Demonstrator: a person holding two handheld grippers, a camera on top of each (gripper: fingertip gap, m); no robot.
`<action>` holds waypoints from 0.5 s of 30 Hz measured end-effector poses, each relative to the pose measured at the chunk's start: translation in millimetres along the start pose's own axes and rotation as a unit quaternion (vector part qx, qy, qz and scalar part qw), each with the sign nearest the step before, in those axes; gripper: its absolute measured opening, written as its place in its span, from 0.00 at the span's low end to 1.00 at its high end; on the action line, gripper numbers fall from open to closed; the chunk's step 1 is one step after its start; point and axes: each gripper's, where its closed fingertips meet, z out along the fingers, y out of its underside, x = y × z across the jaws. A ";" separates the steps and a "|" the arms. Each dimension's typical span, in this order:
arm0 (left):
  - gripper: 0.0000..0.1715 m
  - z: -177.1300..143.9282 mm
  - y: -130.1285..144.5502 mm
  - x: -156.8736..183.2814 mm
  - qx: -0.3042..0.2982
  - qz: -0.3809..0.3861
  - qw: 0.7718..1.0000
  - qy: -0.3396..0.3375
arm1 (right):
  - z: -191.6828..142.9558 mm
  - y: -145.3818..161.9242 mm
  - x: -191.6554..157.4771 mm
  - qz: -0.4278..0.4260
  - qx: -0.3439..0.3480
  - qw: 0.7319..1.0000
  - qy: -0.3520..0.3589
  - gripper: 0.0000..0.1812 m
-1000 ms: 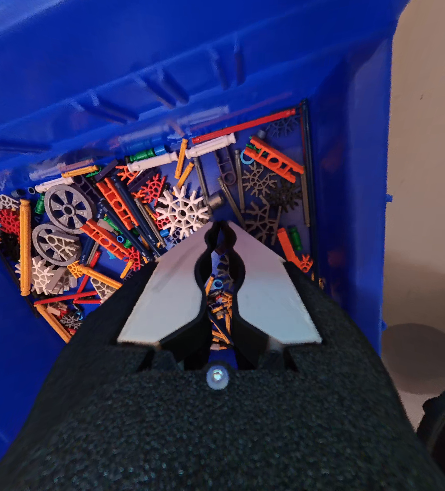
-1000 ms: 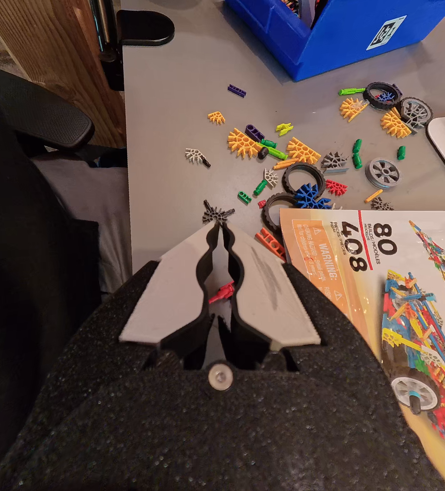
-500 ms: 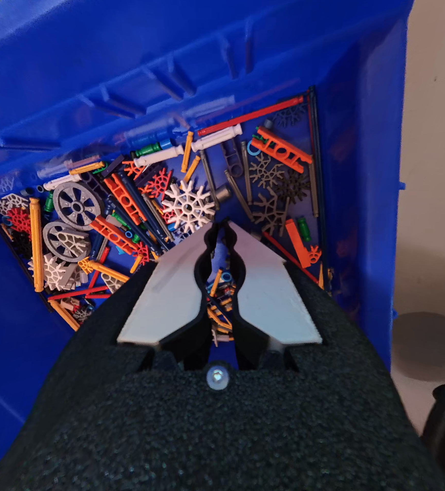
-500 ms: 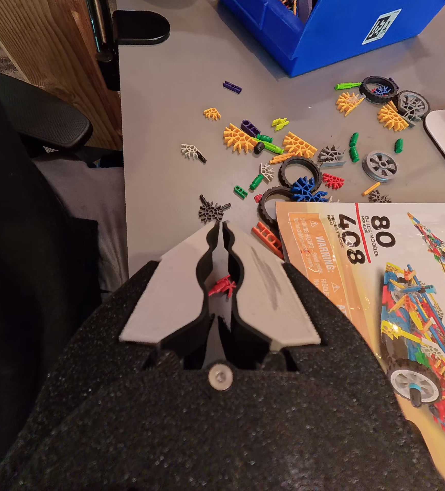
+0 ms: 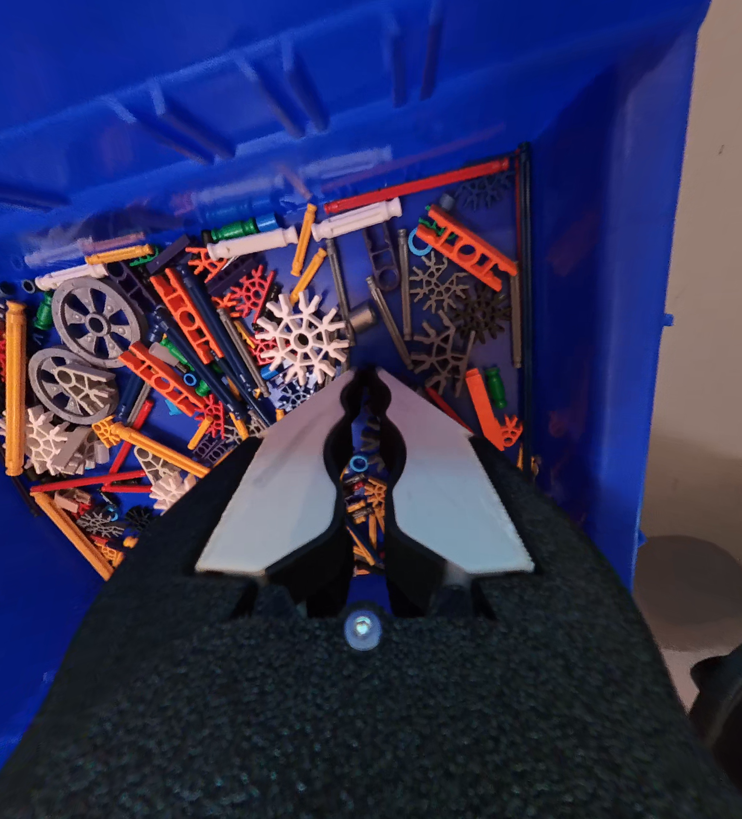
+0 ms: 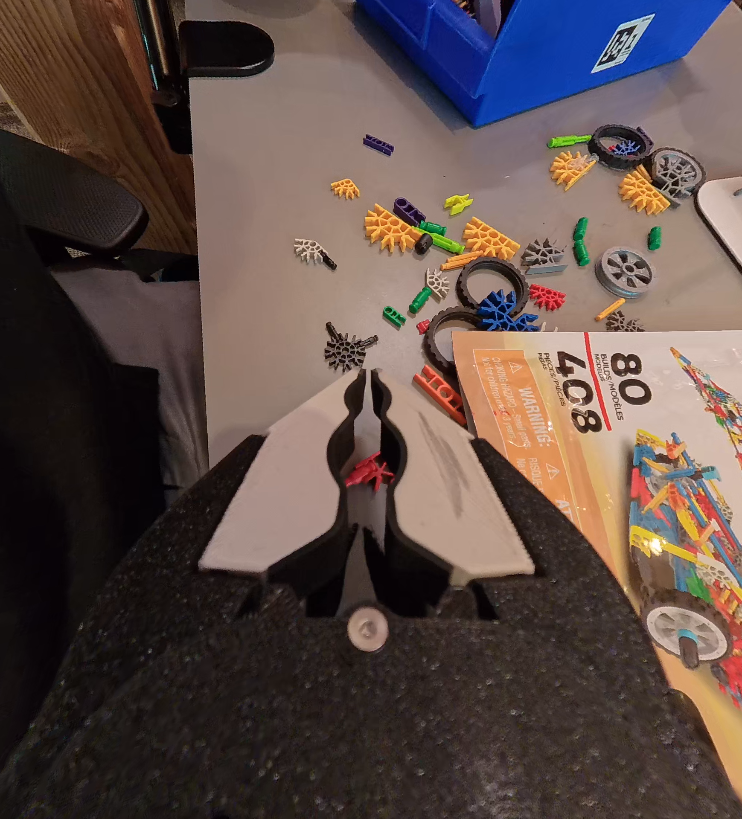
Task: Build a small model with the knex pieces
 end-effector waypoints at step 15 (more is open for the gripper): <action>0.00 -60.2 -41.8 13.5 0.105 0.002 0.990 -0.093 | -14.6 -7.9 -2.9 -0.004 0.018 1.000 0.011 0.01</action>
